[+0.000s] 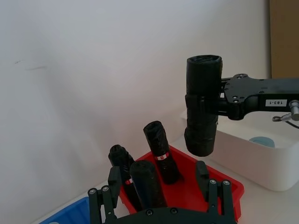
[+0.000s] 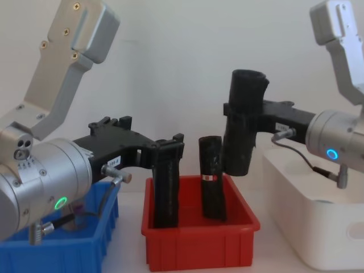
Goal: Pick the cotton swabs from the blue box and place them into the white box.
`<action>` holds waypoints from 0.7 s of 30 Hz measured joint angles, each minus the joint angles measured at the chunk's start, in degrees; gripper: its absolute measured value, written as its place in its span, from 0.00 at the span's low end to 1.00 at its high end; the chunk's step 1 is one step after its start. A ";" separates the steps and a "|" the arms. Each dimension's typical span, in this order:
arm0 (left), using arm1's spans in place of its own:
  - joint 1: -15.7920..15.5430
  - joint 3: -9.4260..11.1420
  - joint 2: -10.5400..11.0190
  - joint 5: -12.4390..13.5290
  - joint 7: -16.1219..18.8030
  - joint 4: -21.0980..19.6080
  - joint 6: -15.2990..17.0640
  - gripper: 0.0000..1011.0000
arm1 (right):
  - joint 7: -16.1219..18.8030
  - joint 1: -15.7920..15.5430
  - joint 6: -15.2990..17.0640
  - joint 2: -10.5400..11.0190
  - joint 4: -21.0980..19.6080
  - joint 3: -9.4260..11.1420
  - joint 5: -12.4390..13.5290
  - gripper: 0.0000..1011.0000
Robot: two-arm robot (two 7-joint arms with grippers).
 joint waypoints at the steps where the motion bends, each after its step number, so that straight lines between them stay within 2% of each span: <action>1: 0.00 0.00 0.00 0.00 0.00 0.00 0.00 0.99 | -0.44 -0.26 0.21 0.11 -0.73 0.06 0.02 0.39; 4: 0.00 0.00 0.00 0.00 0.00 0.00 0.00 0.99 | -2.81 -2.19 1.33 1.11 -4.54 0.54 0.19 0.39; 11: 0.00 0.00 0.00 0.00 0.00 0.00 0.00 0.99 | -7.03 -5.21 3.31 2.83 -9.70 1.61 0.51 0.39; 21: 0.00 0.00 0.00 0.00 0.00 0.00 0.00 0.99 | -13.27 -8.88 6.01 5.38 -14.79 3.61 0.98 0.39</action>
